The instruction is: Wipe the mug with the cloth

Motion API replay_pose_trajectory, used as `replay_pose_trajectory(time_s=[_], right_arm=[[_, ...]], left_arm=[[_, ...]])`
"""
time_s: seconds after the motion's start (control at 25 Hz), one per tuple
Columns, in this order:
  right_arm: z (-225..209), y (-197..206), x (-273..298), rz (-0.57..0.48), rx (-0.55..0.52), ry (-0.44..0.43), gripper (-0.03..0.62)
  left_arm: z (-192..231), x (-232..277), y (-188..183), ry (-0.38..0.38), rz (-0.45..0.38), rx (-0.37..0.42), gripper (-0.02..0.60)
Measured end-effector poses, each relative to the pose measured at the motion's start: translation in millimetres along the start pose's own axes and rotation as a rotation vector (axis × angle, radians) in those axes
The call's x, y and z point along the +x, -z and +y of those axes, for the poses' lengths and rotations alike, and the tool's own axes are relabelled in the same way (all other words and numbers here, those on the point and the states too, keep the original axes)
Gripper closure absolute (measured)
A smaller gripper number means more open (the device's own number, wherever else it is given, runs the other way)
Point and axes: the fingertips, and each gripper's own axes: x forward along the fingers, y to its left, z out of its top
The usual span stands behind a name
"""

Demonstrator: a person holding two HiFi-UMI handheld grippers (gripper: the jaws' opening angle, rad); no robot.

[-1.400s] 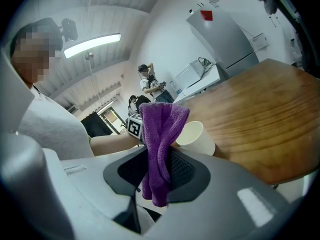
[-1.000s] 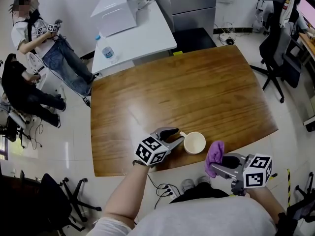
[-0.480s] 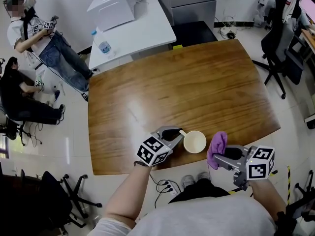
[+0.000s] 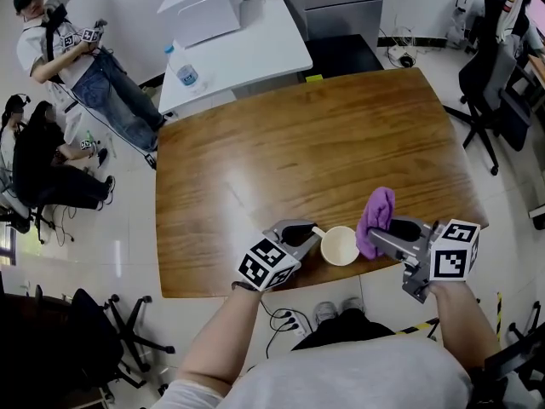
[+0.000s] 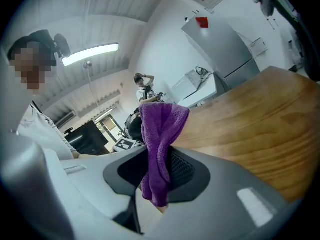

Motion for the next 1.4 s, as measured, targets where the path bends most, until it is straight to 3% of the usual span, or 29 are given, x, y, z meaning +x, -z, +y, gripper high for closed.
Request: replay_pose_trajectory(time_s=[0.28,0.52,0.76,1.12,1.4], right_arm=[[-10,-36,33,-0.017,-0.078,-0.029,0.487],[-26,-40,68,-0.007,-0.035,-0.069,0.487],[-32,-24,93,0.063,0.006,-0.116,0.487],[-54,2,100,0.132,0.083,-0.117,0.487],[-68,34,101,0.226,0.079,-0.086,0.487]], left_arm=[[1,2,-3,-0.007,-0.011,-0.02,0.546],[2,2,-2,-0.013,-0.013,-0.029,0.545],[4,2,-3,-0.016,-0.016,-0.046,0.545],[10,8,-4,-0.042,-0.038,-0.076,0.546],[8,10,-7,-0.041,-0.04,-0.094,0.548]])
